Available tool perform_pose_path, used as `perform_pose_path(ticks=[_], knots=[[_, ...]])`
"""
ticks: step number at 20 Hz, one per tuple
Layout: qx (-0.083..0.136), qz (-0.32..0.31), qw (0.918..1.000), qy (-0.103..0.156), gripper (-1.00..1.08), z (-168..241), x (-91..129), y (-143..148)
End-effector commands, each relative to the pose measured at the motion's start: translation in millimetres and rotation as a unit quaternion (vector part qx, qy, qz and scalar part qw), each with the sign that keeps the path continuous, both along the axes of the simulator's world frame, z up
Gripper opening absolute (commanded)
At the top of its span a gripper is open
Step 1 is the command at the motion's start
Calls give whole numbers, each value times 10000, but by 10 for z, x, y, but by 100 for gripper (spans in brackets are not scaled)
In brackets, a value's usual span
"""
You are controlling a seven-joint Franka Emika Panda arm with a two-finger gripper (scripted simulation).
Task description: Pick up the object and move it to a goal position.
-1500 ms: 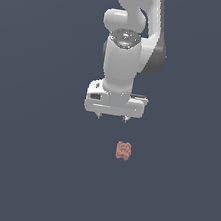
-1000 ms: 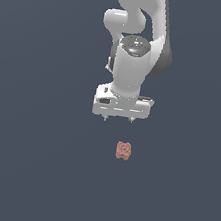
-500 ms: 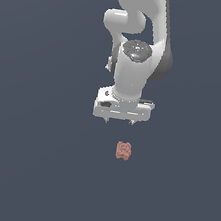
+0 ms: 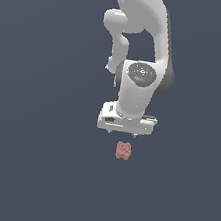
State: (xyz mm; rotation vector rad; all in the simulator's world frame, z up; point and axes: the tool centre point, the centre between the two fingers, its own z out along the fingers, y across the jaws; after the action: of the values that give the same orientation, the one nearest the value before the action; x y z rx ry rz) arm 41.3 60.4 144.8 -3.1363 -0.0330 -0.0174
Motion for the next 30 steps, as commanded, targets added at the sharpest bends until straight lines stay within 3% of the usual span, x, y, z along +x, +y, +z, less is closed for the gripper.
perform_pose_path(ticks=[1, 11, 19, 30], knots=[[-5, -81, 10000, 17, 100, -143, 83, 73], [-23, -277, 9996, 53, 100, -499, 258, 248], [-24, -284, 9996, 60, 100, -561, 262, 262], [-25, -293, 9996, 56, 100, -1024, 258, 263]])
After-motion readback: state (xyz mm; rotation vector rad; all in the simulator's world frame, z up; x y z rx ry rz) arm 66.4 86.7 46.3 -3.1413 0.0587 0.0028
